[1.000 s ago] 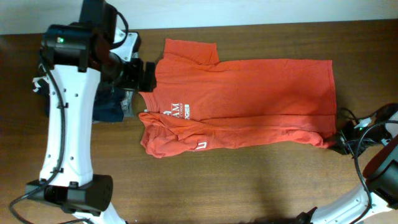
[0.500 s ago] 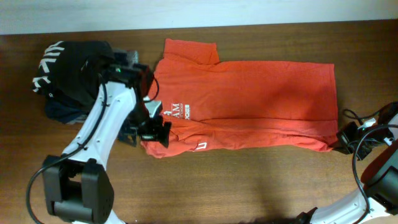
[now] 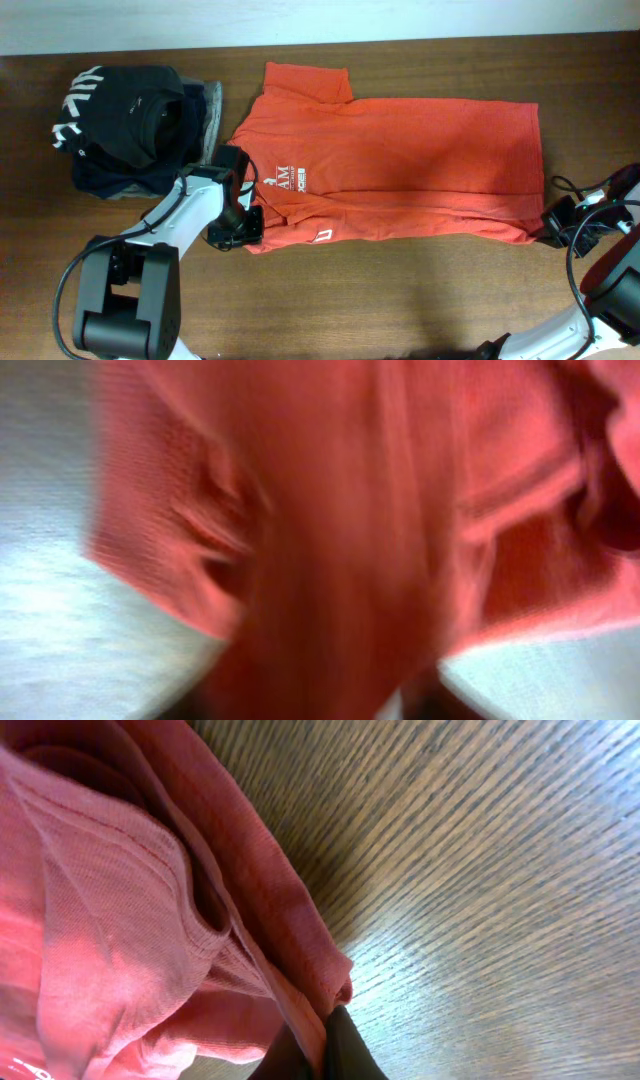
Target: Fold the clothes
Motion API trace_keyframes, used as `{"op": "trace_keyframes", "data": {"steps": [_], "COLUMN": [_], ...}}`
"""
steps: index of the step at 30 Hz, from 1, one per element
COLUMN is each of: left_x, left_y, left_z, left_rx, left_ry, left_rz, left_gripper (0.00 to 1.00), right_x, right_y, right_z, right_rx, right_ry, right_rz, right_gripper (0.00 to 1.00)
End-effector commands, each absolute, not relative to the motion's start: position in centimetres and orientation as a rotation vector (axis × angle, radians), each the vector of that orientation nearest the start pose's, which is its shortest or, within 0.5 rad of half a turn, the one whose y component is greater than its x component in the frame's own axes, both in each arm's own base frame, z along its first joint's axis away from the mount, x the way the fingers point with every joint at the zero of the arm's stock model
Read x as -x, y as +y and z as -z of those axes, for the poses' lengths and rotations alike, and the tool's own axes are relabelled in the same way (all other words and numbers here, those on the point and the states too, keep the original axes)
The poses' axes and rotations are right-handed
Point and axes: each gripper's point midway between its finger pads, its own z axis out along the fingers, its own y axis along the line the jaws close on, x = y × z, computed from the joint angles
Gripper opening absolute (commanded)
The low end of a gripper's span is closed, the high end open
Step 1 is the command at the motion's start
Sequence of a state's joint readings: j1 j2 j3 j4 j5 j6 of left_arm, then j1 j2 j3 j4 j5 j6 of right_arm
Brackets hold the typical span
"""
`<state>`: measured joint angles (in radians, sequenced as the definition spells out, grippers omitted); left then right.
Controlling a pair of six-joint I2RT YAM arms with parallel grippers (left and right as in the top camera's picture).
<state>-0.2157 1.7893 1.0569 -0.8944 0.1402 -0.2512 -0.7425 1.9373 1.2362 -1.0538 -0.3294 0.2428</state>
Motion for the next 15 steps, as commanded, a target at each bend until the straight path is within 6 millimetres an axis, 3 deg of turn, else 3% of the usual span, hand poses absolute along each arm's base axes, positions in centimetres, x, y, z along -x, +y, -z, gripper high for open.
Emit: {"op": "trace_keyframes", "data": {"steps": [1, 6, 11, 15], "left_x": [-27.5, -24.5, -23.0, -22.8], "left_y": [-6.5, -4.0, -2.6, -2.4], "left_z": [-1.1, -1.6, -2.1, -2.2], "left_rx": [0.194, 0.373, 0.469, 0.467], "left_ry": [3.200, 3.323, 3.376, 3.385], "left_rz": [0.051, -0.008, -0.016, -0.023], "left_gripper": [0.02, 0.00, 0.01, 0.00], "right_x": [-26.0, -24.2, -21.5, -21.2], "right_y": [-16.7, -18.3, -18.6, -18.4], "right_z": [-2.3, -2.1, -2.4, -2.5], "right_rx": [-1.526, -1.611, -1.730, -1.731], "right_ry": [2.769, 2.755, 2.775, 2.788], "right_rz": [-0.533, -0.466, -0.465, -0.472], "right_gripper": [0.04, 0.04, 0.04, 0.04]}}
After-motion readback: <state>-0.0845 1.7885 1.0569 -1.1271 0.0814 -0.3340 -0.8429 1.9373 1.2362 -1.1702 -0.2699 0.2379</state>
